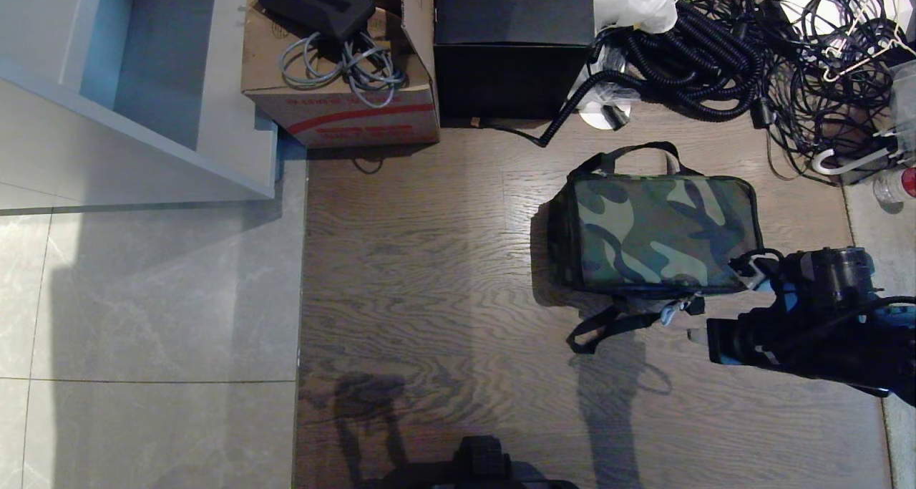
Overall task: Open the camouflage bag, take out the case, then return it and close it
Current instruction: Open the top of the storage box
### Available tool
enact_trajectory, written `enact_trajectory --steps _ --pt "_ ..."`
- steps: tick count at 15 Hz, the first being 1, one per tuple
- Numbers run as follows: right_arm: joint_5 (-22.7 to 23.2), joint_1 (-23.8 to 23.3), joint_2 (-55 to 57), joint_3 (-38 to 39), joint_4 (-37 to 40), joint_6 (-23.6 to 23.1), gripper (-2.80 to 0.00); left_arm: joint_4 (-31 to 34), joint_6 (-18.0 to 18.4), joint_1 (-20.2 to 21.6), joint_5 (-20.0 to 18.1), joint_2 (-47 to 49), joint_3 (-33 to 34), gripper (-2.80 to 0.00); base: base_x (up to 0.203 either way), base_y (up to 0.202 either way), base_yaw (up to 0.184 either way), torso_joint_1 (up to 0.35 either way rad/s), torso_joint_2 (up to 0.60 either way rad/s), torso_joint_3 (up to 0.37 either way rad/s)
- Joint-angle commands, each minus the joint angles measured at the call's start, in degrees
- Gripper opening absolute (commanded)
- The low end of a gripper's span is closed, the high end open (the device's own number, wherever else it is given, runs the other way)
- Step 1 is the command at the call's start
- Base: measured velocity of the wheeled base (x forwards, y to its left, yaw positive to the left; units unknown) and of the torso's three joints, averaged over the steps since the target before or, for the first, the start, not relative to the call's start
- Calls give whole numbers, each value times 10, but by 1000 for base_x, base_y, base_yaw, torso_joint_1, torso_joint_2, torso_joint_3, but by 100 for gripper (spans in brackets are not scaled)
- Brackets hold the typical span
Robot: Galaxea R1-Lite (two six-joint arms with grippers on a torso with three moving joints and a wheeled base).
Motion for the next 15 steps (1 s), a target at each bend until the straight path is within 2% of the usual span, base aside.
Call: enact_trajectory --steps 1,3,5,8,10,15 --pt "-2 -4 66 -11 -31 -23 0 0 0 0 0 0 0 -280 0 0 0 0 0 0" --pt "-6 -5 93 -18 -53 -51 0 0 0 0 0 0 0 -280 0 0 0 0 0 0" --pt "-8 -9 125 -31 -85 -57 0 0 0 0 0 0 0 -280 0 0 0 0 0 0" --pt "-8 -40 163 -47 -161 -66 0 0 0 0 0 0 0 -280 0 0 0 0 0 0" --pt "-8 -47 181 -61 -162 -76 0 0 0 0 0 0 0 -280 0 0 0 0 0 0" --pt "0 -46 201 -73 -167 -67 0 0 0 0 0 0 0 -280 0 0 0 0 0 0"
